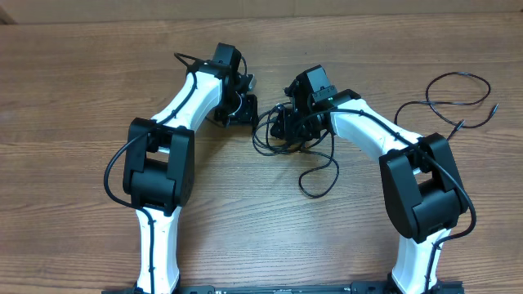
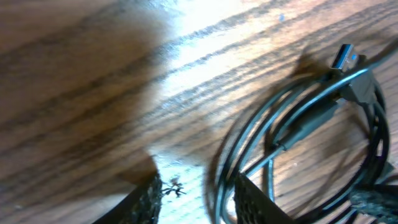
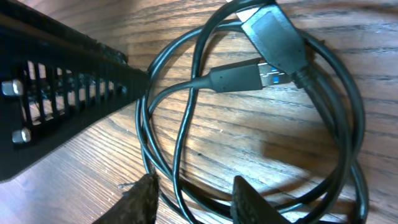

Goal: Untangle cables

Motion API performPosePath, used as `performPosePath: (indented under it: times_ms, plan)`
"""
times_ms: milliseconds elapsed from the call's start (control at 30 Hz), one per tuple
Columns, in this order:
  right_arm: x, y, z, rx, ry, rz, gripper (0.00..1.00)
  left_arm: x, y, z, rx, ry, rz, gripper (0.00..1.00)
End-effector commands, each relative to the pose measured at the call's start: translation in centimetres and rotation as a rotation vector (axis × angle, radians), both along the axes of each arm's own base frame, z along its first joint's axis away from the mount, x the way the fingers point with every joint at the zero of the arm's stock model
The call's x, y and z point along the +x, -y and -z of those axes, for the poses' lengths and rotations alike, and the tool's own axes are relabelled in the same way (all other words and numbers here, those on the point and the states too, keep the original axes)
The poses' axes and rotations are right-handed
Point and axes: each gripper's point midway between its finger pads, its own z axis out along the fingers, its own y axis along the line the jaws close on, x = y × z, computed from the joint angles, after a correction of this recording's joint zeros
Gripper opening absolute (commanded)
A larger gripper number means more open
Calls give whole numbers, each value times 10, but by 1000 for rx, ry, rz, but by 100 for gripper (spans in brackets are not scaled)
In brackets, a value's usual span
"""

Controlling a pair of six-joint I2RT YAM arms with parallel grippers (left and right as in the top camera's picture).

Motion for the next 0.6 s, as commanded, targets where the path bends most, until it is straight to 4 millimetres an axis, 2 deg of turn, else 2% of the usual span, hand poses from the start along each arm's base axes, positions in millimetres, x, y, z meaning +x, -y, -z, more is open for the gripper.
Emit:
performPosePath:
  times_ms: [0,167,267,333,433,533,567]
  plan:
    - [11,4,-19,-16,61,35,41,-8,-18,37,96,-40,48,39]
    - [15,8,-18,-31,60,73,48,-11,-24,27,121,-47,121,43]
    - [15,8,-18,-30,61,73,49,-9,-30,8,124,-61,145,50]
    - [16,6,-20,-18,63,70,49,-8,-33,-5,125,-67,153,51]
    - [15,2,-22,7,54,70,51,-6,-34,-18,126,-71,149,45]
    - [15,0,-23,23,32,108,51,-2,-33,-18,123,-56,147,44]
    - [17,0,-23,25,37,108,51,-1,-33,-17,122,-48,146,36]
